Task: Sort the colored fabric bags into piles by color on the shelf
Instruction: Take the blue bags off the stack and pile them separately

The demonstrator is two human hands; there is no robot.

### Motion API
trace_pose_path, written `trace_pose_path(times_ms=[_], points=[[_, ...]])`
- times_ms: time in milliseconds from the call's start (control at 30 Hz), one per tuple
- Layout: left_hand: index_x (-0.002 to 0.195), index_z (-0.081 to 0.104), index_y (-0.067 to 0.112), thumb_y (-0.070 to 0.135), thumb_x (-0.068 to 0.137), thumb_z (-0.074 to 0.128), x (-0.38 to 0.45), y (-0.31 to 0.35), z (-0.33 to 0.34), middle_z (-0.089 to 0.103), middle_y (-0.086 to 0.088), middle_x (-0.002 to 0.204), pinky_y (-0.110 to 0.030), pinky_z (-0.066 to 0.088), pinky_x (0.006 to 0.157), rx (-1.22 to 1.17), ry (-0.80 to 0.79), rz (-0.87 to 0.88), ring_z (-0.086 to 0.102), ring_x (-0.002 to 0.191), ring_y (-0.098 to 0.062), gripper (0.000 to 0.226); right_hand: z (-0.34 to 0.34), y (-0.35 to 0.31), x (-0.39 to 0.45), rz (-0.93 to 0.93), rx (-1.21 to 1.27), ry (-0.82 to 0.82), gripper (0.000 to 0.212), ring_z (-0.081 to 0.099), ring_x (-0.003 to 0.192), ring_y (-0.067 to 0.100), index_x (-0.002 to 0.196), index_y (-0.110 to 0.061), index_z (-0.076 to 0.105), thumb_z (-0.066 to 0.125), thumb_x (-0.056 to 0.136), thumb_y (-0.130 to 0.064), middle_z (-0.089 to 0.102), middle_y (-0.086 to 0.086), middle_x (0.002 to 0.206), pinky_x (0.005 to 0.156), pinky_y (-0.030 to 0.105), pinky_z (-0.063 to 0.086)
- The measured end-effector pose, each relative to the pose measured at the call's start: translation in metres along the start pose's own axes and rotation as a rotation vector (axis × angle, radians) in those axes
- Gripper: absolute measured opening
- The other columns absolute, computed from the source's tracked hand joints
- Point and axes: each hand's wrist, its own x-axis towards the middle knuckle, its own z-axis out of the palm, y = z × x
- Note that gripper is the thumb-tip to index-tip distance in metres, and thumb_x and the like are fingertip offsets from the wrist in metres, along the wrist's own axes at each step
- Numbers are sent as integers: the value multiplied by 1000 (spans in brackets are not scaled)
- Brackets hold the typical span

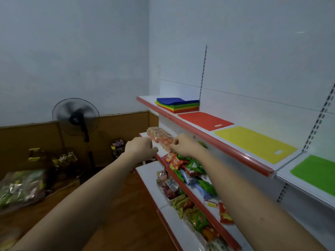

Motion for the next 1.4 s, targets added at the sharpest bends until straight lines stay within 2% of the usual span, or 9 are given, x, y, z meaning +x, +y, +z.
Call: trace_pose_path(times_ms=[100, 200, 400, 600, 833, 1033, 1167, 1233, 1400], points=[[91, 64, 20, 49, 94, 52, 23, -29, 3, 65, 5, 77, -29, 51, 59, -61, 3, -27, 63, 69, -13, 31, 14, -10, 44, -20, 7, -20, 32, 57, 61, 21, 76, -6, 65, 54, 93, -31, 66, 10, 73, 54, 31, 40], [94, 64, 21, 47, 95, 52, 55, -55, 7, 65, 6, 78, -25, 48, 57, -141, -15, -86, 64, 70, -11, 28, 29, -16, 90, -50, 15, -39, 24, 58, 65, 16, 89, -11, 67, 54, 95, -31, 65, 6, 79, 53, 28, 43], [96, 65, 23, 47, 94, 54, 136, -95, 15, 67, 5, 83, -26, 47, 55, -189, -11, -170, 65, 75, -12, 27, 46, -15, 187, -117, -3, -54, 30, 58, 63, 19, 70, -13, 61, 55, 93, -32, 60, 4, 69, 58, 33, 47], [102, 65, 23, 47, 93, 54, 217, -118, 9, 65, 7, 89, -25, 47, 58, -134, 67, -190, 61, 80, -10, 28, 41, -21, 278, -182, 30, -30, 26, 65, 78, 13, 77, -18, 63, 54, 96, -33, 68, -1, 88, 78, 38, 58], [103, 64, 23, 48, 93, 53, 292, -156, 16, 66, 7, 91, -25, 46, 58, -127, 71, -203, 61, 82, -10, 29, 53, -31, 366, -200, 5, -44, 25, 65, 81, 13, 81, -15, 65, 53, 97, -31, 68, 4, 94, 73, 33, 56], [106, 64, 23, 47, 93, 53, 364, -204, 23, 67, 6, 97, -24, 50, 60, -171, 86, -126, 63, 84, -9, 29, 79, -48, 443, -153, 5, -22, 28, 66, 81, 19, 88, -9, 68, 53, 96, -31, 69, 12, 92, 78, 37, 57], [107, 63, 26, 47, 94, 54, 403, -243, 31, 64, 9, 99, -22, 49, 62, -302, 123, -39, 60, 85, -5, 26, 101, -53, 481, -114, 78, 22, 25, 64, 78, 14, 86, -13, 67, 53, 98, -31, 67, 6, 85, 65, 25, 50], [103, 64, 28, 47, 93, 55, 420, -267, 39, 65, 10, 99, -26, 53, 68, -364, 132, -8, 60, 87, -6, 23, 113, -55, 498, -101, 128, 48, 22, 62, 77, 10, 86, -17, 65, 53, 98, -31, 65, 1, 83, 66, 24, 47], [98, 65, 27, 43, 93, 58, 466, -312, 50, 64, 10, 95, -23, 49, 63, -438, 147, 35, 59, 83, -3, 18, 138, -55, 537, -34, 216, 147, 24, 66, 68, 17, 77, -24, 62, 53, 96, -36, 66, 0, 71, 64, 36, 56]])
